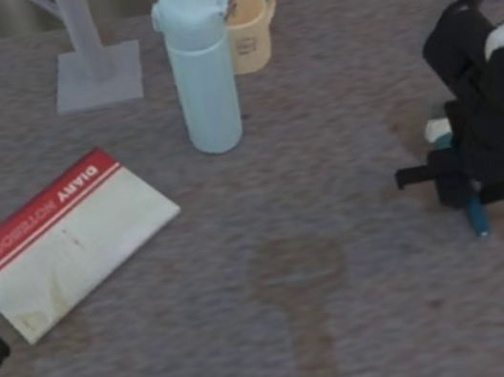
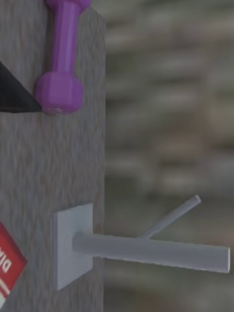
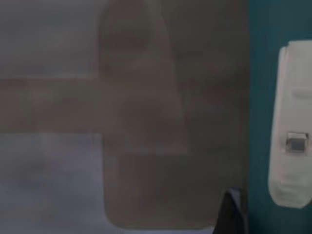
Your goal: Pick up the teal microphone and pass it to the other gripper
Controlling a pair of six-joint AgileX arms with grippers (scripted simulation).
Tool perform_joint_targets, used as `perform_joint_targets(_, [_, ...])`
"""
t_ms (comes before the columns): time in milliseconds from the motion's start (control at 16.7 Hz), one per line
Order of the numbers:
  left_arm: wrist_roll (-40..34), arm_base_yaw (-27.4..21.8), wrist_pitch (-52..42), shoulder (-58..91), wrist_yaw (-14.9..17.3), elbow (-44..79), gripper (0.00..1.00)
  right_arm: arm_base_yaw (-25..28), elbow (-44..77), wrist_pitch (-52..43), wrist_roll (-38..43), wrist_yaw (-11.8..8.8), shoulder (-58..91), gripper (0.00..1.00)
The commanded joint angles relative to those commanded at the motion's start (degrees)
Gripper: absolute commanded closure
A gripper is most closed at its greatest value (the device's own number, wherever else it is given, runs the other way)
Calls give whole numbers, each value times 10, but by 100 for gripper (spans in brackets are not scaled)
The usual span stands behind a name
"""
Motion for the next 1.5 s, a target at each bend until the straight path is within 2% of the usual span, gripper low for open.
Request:
perform_joint_targets(180, [0, 0, 0, 0, 0, 0, 0, 1, -8, 36, -10, -15, -6, 100])
perform_joint_targets(360, [0, 0, 0, 0, 0, 0, 0, 1, -28, 123, -29, -48, -24, 100])
perform_joint_targets(540, [0, 0, 0, 0, 0, 0, 0, 0, -60, 253, -55, -95, -50, 100])
perform_joint_targets(960, [0, 0, 0, 0, 0, 0, 0, -6, -158, 621, -128, -221, -140, 100])
perform_joint_targets(1140, [0, 0, 0, 0, 0, 0, 0, -8, -195, 742, -156, -266, -180, 100])
perform_joint_targets(1320, [0, 0, 0, 0, 0, 0, 0, -10, -218, 810, -175, -295, -210, 100])
perform_joint_targets(1500, [0, 0, 0, 0, 0, 0, 0, -10, -224, 825, -179, -301, -218, 100])
